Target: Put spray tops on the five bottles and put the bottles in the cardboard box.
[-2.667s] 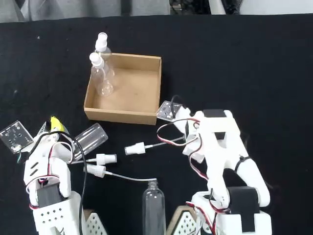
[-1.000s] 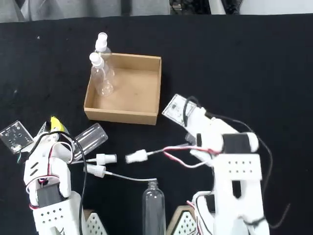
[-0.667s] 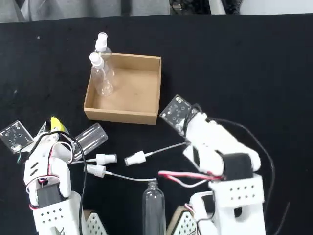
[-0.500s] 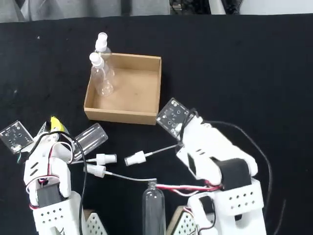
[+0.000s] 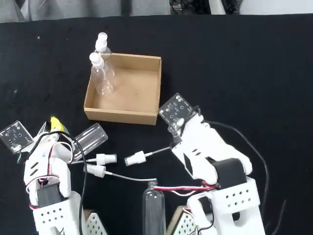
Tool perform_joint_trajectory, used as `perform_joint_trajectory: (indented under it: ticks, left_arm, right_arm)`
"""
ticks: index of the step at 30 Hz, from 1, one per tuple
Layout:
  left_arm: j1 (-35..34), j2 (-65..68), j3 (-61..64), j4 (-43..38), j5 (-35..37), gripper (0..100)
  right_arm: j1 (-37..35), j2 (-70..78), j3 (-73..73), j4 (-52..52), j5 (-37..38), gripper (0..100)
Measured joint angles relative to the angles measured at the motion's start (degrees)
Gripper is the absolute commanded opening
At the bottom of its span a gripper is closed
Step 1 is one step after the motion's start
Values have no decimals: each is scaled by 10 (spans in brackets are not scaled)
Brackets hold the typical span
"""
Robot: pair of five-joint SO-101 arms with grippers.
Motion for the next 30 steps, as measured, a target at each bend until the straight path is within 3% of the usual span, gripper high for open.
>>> perform_joint_trajectory:
  ticks: [8, 18, 21, 30]
  left_arm:
    - [-10, 0, 0, 0, 0, 66]
    - [-33, 0, 0, 0, 0, 62]
    - [-35, 0, 0, 3, 0, 62]
    - [-37, 0, -46, 135, -31, 62]
  right_arm:
    - [-1, 0, 77, -75, -6, 25]
    - [1, 0, 121, -140, -70, 25]
    - [41, 0, 126, -166, -90, 25]
    - [90, 0, 139, -202, -157, 25]
